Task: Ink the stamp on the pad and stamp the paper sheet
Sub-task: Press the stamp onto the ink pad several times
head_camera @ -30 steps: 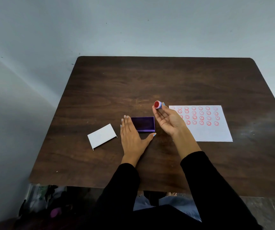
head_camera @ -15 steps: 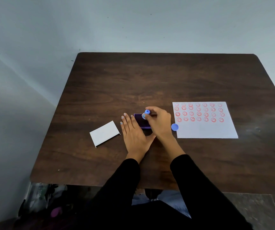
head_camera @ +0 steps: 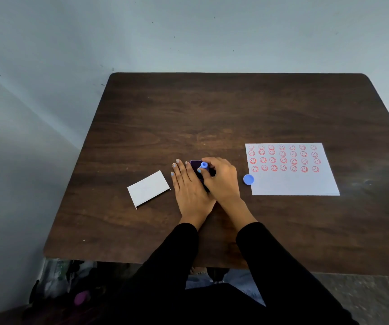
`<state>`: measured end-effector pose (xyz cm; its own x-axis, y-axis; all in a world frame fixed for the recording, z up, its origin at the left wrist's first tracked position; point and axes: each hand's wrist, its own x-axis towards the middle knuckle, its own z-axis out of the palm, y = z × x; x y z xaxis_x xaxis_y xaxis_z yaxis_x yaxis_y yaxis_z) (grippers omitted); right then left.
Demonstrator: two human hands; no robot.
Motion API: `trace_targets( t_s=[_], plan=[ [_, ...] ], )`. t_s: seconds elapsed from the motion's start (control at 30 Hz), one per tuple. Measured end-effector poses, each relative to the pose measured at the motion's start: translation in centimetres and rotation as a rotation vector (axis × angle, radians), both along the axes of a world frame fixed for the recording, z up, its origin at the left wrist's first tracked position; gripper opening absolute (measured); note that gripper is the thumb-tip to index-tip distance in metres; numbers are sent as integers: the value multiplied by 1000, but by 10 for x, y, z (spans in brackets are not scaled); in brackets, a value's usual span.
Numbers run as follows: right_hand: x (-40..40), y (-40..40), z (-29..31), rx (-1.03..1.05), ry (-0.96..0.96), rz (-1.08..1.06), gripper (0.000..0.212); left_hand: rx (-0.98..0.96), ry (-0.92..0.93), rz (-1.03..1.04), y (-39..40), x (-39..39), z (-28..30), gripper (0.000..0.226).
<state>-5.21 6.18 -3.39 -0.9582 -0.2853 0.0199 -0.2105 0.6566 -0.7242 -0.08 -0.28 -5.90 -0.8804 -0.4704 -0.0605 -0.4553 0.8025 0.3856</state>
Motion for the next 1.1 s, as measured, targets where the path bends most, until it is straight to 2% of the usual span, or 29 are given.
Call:
trace_targets(
  t_s=[0.07, 0.2, 0.33, 0.57, 0.73, 0.97, 1.1],
  plan=[
    [1, 1, -1, 9, -5, 14, 31, -9, -9, -11, 0, 0, 1, 96],
    [0, 1, -1, 9, 4, 18, 30, -14, -18, -11, 0, 0, 0, 84],
    [2, 3, 1, -19, 23, 32, 27, -16, 12, 2, 2, 0, 0, 94],
    [0, 3, 3, 27, -20, 63, 28, -21, -7, 11, 3, 0, 1, 91],
    [-1, 3, 5, 20, -8, 64, 24, -31, -52, 11, 0, -1, -4, 78],
    [-4, 0, 8, 39, -5, 64, 16, -24, -4, 24, 2, 0, 0, 90],
    [0, -1, 12, 65, -14, 87, 23, -42, -33, 14, 0, -1, -4, 74]
  ],
)
